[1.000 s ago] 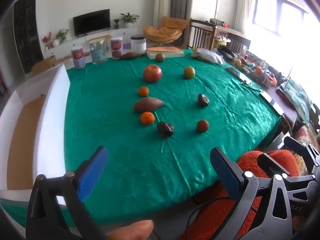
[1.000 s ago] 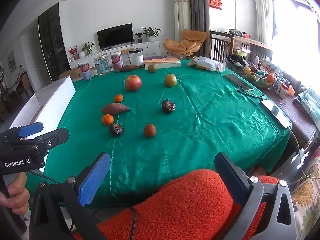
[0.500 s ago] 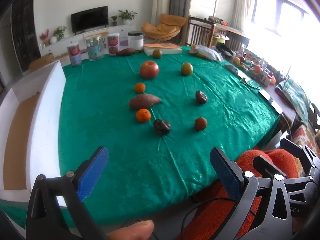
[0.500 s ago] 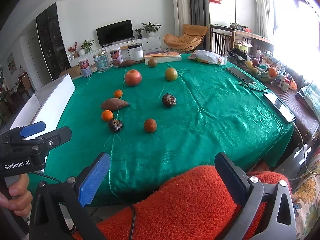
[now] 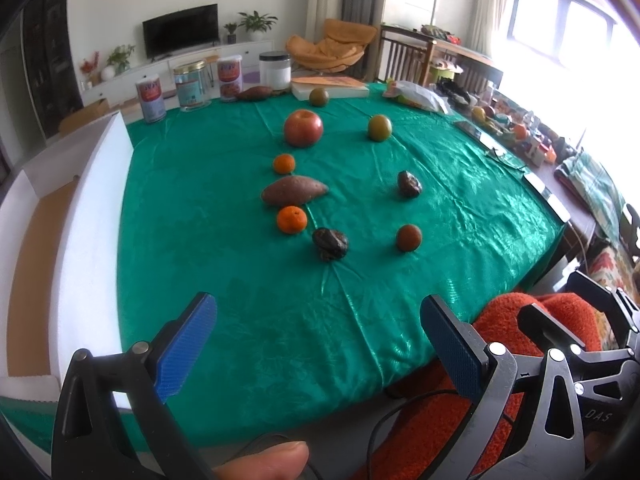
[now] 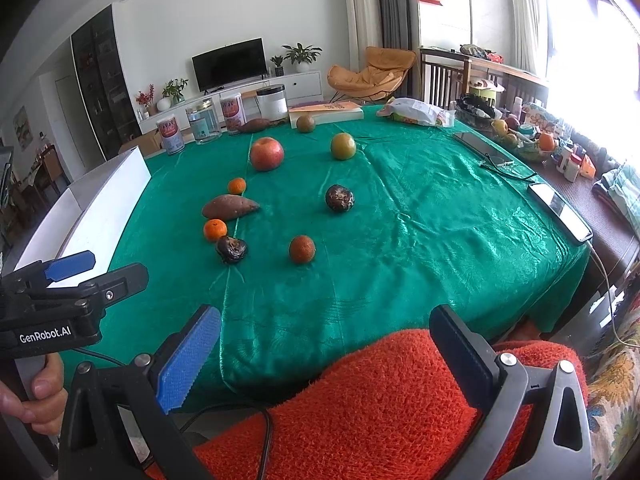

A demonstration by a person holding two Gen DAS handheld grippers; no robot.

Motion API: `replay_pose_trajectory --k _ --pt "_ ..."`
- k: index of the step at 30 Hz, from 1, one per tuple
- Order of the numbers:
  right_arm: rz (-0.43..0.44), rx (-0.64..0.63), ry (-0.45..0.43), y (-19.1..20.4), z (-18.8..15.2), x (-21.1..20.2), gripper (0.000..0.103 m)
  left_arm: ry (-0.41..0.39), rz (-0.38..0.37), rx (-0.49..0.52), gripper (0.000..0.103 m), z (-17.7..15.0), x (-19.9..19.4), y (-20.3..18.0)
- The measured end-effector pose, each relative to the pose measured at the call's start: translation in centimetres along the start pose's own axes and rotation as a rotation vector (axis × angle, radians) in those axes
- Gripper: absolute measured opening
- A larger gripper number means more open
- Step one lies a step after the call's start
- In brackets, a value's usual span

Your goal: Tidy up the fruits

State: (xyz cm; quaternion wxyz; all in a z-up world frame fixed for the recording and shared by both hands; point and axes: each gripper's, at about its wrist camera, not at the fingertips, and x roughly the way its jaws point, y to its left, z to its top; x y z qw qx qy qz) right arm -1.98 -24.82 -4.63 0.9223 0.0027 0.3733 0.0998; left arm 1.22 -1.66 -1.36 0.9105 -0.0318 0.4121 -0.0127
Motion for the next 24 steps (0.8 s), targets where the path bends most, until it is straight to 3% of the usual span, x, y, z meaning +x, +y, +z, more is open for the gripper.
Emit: replay_pose_trajectory --k 24 --pt "0.008 -0.009 -0.022 0.23 0.11 -0.56 0.103 0.004 0.011 -0.012 0.102 0.13 0.04 0.44"
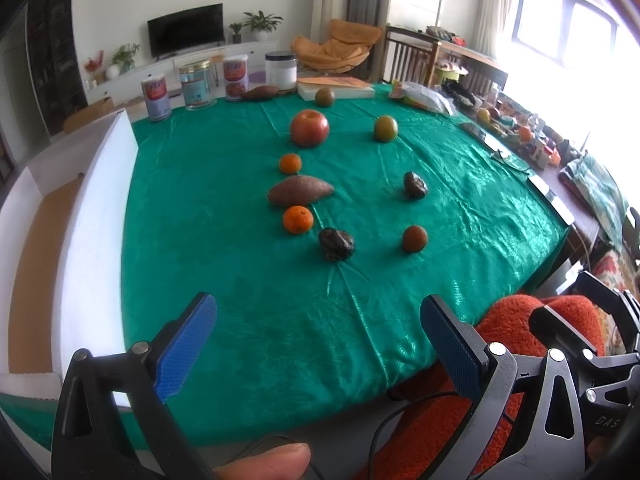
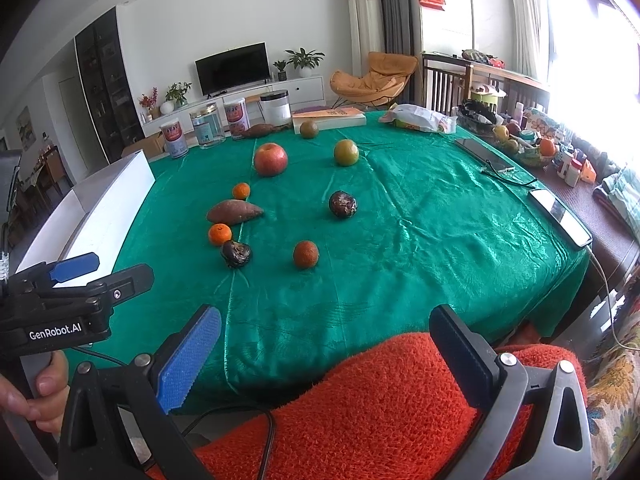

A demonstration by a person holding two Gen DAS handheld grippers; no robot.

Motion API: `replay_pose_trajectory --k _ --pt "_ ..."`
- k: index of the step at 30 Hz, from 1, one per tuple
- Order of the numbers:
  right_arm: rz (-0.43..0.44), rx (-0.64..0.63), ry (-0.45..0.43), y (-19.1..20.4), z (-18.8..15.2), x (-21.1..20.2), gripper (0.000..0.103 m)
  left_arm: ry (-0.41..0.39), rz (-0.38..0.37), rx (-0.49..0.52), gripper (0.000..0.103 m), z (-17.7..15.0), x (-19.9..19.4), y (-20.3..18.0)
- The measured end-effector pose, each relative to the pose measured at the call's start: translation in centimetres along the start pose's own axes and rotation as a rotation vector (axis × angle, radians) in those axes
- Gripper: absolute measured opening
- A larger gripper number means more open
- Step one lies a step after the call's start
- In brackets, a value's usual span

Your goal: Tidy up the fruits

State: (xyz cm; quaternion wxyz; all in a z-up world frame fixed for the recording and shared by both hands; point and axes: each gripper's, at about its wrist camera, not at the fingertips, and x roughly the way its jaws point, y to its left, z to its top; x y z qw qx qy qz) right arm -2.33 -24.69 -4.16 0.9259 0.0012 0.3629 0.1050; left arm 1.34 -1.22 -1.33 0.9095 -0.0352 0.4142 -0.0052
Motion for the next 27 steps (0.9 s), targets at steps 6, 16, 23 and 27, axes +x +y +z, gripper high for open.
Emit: replay_pose_trajectory --k 6,16,23,27 --pt "0.006 0.007 0.002 -0.2 0.0 0.1 0.103 -0.017 -0.003 0.009 0.102 -0.2 -0.5 -0.3" --pt "0.010 0.003 -0.005 -0.1 0.0 0.0 0.103 -0.008 0.007 -0.010 0.102 -0.3 -0.2 0.3" --pt "0.015 0.002 -0.011 0.0 0.1 -0.2 0.103 -0.022 -0.002 0.012 0.102 -0.3 -0.7 -0.4" --pt "0.012 -0.002 -0.016 0.0 0.1 -0.4 0.103 -0.022 -0.005 0.017 0.102 -0.4 -0.8 -0.6"
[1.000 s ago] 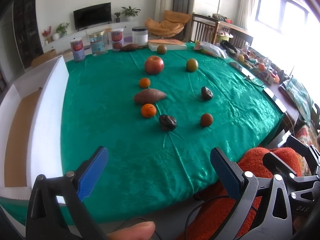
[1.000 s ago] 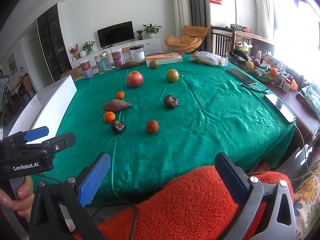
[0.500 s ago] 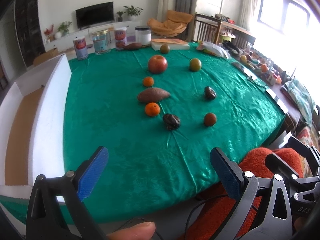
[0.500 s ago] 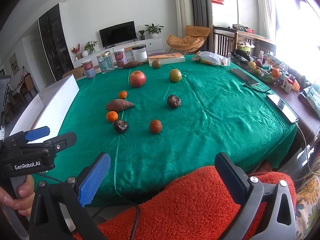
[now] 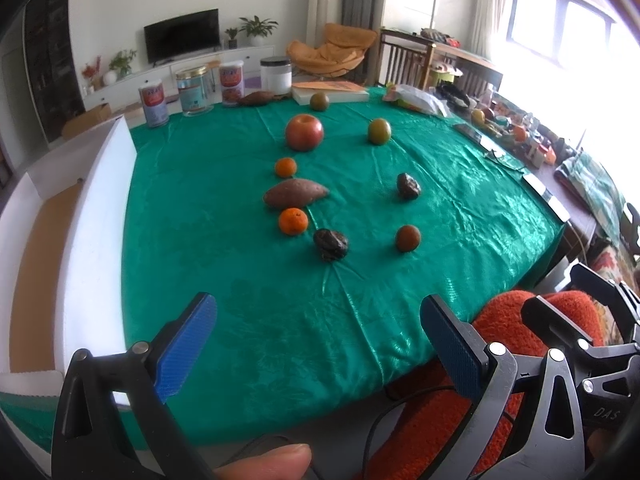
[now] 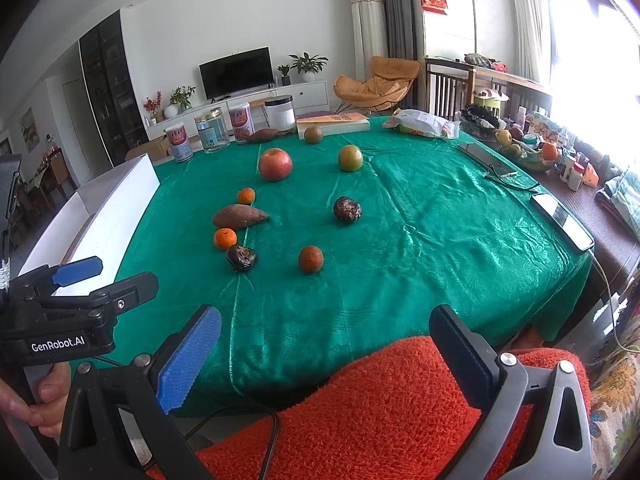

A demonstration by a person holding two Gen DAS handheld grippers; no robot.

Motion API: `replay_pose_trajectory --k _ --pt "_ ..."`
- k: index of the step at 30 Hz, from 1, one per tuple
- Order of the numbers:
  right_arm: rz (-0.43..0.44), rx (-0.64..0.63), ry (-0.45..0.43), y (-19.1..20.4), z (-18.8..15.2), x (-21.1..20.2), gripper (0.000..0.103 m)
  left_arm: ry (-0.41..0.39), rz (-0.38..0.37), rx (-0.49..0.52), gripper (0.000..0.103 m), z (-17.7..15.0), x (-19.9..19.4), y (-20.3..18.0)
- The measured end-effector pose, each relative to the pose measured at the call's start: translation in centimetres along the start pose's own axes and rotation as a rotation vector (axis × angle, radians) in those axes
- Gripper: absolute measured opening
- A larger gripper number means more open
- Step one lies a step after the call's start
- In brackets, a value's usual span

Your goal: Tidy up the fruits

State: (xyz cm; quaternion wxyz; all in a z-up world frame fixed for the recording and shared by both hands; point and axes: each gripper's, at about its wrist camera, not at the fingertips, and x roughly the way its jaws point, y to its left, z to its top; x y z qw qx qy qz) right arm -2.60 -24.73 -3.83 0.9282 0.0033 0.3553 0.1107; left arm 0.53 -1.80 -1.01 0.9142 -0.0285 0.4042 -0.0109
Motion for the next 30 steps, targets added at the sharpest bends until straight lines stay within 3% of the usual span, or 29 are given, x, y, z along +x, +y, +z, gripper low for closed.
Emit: replay_pose_trajectory --k 30 --pt "0.006 -0.007 -0.007 0.37 -0.04 -0.18 0.103 0.001 -0.003 0.006 0.102 -0.20 -0.17 0.02"
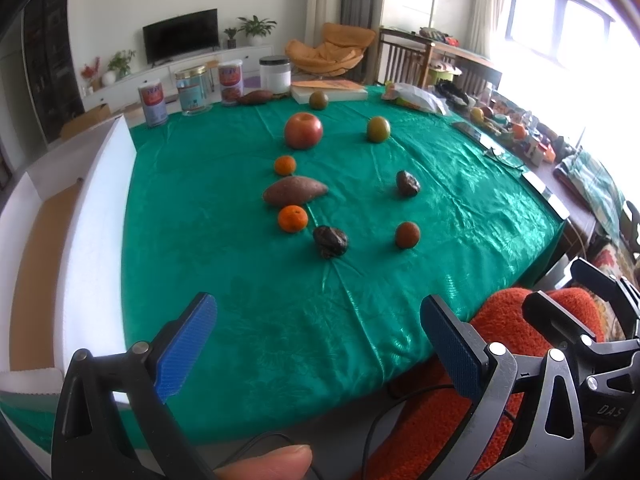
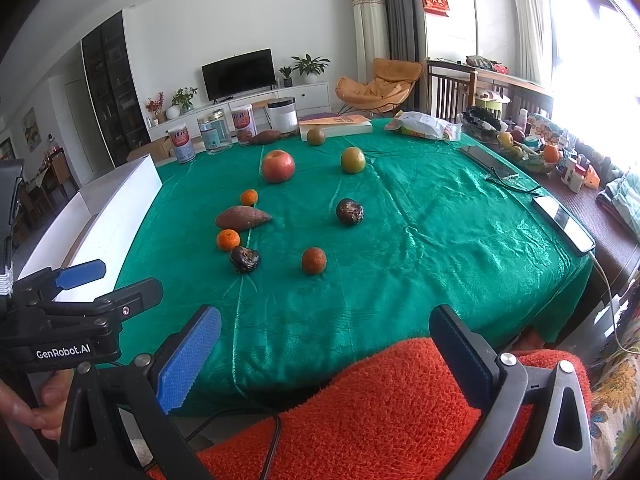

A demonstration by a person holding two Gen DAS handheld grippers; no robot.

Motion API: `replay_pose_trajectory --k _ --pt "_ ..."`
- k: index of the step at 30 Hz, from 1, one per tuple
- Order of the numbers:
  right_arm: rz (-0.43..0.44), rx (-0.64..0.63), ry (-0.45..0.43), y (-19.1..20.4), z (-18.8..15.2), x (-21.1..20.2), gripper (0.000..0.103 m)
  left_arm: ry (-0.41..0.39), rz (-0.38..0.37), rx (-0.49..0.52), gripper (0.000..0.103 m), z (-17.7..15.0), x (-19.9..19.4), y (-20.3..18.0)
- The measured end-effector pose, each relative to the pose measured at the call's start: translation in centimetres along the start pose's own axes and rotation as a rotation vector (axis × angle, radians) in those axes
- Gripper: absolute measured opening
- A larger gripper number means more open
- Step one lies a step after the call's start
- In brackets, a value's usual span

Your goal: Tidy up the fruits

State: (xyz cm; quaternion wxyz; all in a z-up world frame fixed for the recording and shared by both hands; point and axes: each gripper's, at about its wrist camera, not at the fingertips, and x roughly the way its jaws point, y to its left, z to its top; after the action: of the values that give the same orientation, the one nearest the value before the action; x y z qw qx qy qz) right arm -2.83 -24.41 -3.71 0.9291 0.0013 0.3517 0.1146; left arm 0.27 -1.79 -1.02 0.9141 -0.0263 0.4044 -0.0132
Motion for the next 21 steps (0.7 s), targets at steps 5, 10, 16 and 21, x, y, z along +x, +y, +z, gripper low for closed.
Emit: replay_pose_trajectory --k 5,10,16,21 --pt "0.000 0.000 0.004 0.03 -0.01 -0.02 0.103 0.000 0.000 0.001 0.102 0.02 -0.01 0.02" --pt "-0.001 -0.006 0.000 0.17 -0.03 -0.13 0.103 0.000 0.000 -0.001 0.102 0.01 -0.01 0.02" --pt "-0.004 -0.010 -0.003 0.33 -0.03 -0.28 0.103 -0.010 -0.006 -0.003 0.102 -0.11 -0.27 0.19" --pt "-0.007 -0.019 -0.007 0.44 -0.14 -0.48 0.103 -0.006 -0.009 -0.008 0.102 -0.34 -0.38 0.38"
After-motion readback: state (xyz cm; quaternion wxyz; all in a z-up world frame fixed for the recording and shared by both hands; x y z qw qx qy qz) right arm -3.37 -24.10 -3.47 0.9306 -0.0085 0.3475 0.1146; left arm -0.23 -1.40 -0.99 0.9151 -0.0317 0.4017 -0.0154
